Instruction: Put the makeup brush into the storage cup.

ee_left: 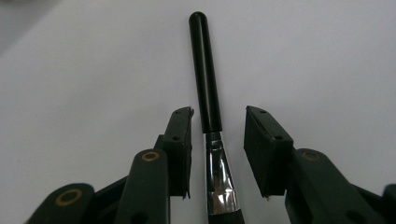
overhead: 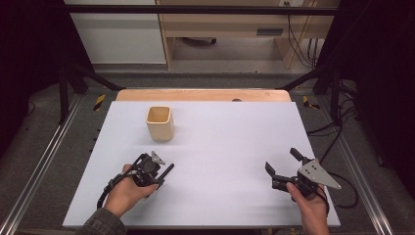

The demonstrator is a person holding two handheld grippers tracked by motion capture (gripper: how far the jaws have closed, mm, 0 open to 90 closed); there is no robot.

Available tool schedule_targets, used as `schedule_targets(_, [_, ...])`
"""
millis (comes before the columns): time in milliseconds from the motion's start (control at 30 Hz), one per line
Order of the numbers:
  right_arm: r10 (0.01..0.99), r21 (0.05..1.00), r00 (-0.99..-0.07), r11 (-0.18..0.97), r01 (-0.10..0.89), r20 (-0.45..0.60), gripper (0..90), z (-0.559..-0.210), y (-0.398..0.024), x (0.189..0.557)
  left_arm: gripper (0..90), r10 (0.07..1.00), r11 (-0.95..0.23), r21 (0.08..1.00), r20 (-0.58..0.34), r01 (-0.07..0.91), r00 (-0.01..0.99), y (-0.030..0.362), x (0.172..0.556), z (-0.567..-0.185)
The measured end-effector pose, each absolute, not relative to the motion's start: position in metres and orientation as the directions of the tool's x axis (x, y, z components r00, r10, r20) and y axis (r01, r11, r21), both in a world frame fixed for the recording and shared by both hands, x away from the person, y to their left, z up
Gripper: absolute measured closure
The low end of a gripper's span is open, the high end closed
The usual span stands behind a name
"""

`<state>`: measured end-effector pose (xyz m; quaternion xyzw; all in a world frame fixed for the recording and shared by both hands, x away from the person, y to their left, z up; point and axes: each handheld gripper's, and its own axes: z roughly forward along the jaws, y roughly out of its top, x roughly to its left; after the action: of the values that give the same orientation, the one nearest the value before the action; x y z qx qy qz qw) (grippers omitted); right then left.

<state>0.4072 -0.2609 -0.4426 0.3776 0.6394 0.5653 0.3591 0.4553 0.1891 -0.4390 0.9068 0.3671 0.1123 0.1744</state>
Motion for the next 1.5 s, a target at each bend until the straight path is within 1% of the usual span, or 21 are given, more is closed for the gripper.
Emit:
schedule_targets(267, [0.889,0.994,-0.457,0.075,0.078,-0.032,2.4,-0.443,-0.261,0.407,69.3,0.702,-0.676,0.386,0.078,0.627,0.708,0.190,0.457,-0.443])
schedule_targets(367, [0.889,0.994,-0.457,0.076,0.077,-0.033,2.4,-0.443,-0.261,0.407,70.4,0.701,-0.678,0.383,0.081,0.627,0.708,0.190,0.457,-0.444])
schedule_targets(500, [0.889,0.994,-0.458,0.076,0.078,-0.033,2.4,-0.443,-0.261,0.407,75.6,0.697,-0.683,0.381,0.082,0.623,0.713,0.191,0.456,-0.446])
schedule_targets(567, [0.889,0.994,-0.457,0.076,0.078,-0.032,2.4,-0.443,-0.261,0.407,76.6,0.695,-0.685,0.381,0.084,0.621,0.715,0.191,0.456,-0.446])
schedule_targets(933, [0.888,0.994,-0.458,0.078,0.081,-0.032,2.4,-0.443,-0.260,0.407,77.9,0.670,-0.708,0.391,0.110,0.588,0.734,0.191,0.454,-0.448])
schedule_targets(1167, [0.887,0.994,-0.460,0.080,0.078,-0.035,2.4,-0.443,-0.261,0.407,78.2,0.660,-0.716,0.392,0.111,0.578,0.743,0.191,0.454,-0.448])
schedule_targets(1500, [0.887,0.993,-0.461,0.082,0.081,-0.035,2.4,-0.443,-0.260,0.407,78.2,0.658,-0.713,0.416,0.119,0.564,0.744,0.193,0.455,-0.438])
